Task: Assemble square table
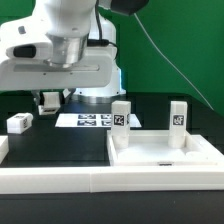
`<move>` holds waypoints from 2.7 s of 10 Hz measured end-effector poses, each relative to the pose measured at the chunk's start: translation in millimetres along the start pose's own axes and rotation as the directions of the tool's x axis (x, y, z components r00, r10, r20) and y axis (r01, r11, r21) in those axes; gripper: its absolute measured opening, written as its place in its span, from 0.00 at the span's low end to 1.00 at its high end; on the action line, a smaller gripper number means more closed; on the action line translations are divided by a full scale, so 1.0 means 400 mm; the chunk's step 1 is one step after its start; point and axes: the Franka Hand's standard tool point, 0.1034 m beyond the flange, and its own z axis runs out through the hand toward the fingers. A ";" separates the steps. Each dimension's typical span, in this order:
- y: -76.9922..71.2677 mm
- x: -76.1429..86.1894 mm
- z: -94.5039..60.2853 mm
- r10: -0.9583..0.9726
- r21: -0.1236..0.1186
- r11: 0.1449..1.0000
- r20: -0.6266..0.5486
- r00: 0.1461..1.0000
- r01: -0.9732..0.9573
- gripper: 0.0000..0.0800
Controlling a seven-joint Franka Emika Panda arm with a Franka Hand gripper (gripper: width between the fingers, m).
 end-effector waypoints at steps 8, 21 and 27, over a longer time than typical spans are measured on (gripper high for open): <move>0.005 0.088 -0.094 -0.049 -0.089 0.996 -0.483 0.874 0.007 0.36; -0.072 0.163 -0.180 -0.049 -0.092 0.996 -0.610 0.791 -0.009 0.36; -0.230 0.256 -0.269 0.063 0.051 0.998 -0.561 0.825 -0.042 0.36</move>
Offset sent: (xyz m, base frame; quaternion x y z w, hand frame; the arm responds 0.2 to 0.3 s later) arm 0.0000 0.0000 0.0000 0.0000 0.1938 0.0000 0.9810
